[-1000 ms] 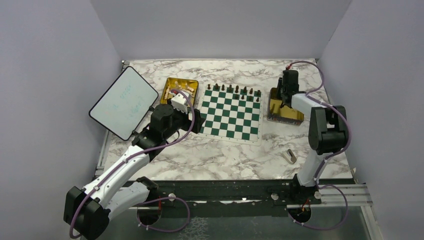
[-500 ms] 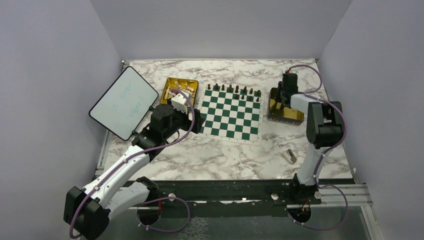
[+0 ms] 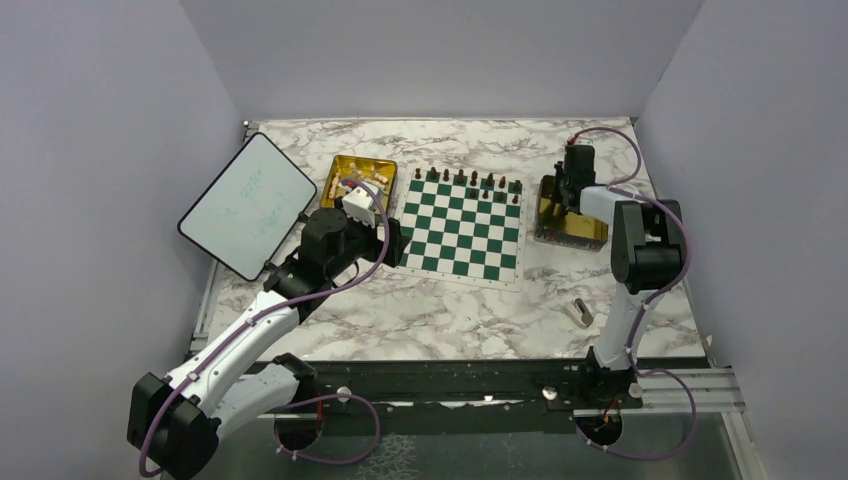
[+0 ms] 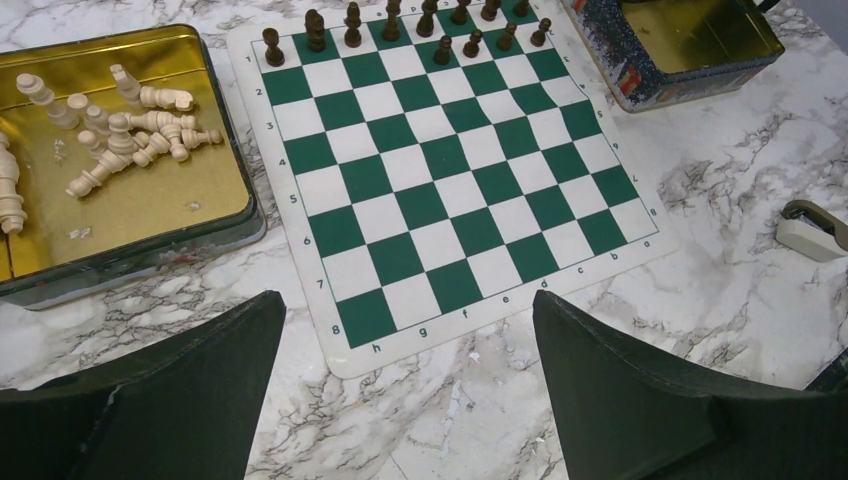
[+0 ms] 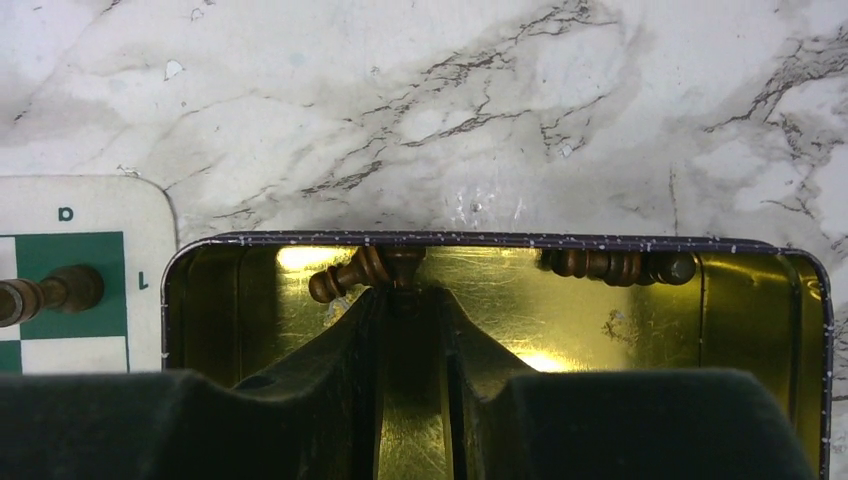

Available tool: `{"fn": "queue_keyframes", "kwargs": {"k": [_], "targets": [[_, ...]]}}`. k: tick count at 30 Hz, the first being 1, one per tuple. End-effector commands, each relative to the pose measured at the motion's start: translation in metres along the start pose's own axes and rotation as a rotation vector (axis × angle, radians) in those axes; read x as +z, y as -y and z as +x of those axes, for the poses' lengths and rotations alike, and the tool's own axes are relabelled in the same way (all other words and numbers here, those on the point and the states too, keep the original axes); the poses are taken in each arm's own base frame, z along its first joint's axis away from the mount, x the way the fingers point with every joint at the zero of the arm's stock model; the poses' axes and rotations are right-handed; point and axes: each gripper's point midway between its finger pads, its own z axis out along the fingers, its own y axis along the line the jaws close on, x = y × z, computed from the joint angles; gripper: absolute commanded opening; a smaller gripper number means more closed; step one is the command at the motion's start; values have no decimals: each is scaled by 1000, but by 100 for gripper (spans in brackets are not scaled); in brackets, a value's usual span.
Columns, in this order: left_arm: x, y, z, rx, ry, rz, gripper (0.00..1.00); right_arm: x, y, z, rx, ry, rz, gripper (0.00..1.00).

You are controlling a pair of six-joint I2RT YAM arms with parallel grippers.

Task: Set up the chess pieces on the board
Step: Pick up the chess piece from the storage box.

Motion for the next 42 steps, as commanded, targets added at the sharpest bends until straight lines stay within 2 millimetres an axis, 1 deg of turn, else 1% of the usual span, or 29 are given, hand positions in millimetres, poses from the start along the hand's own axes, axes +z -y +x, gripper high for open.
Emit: {"fn": "queue_keyframes", "kwargs": {"k": [1,4,8,11,16,20,30,36,38,39,42], "targets": [[-1,1,-9,16,34,1,94,8,-1,-4,-21,6,-13,26],[-2,2,-9,22,38,7,93,7,1,-3,-30,-1,-5,21],[-2,2,-9,26,41,10,93,-2,4,-7,-28,-3,8,14],[-2,2,-8,31,42,11,92,-13,9,-10,-12,-24,27,14],[-2,1,-6,41,45,13,90,-31,4,-13,-5,-79,-8,12],[-2,2,-6,58,67,22,88,-46,5,-13,-5,-117,-11,12],[-2,18,-4,129,116,134,86,-89,1,-26,28,-145,-69,11],[-4,37,-11,182,145,246,83,-115,-8,-36,35,-140,-144,11],[-5,42,-15,218,165,276,82,-124,-14,-41,43,-128,-186,11],[-4,44,-17,221,174,286,82,-130,-21,-44,49,-121,-224,11],[-2,47,-25,192,197,297,81,-144,-31,-49,56,-102,-286,11]]}}
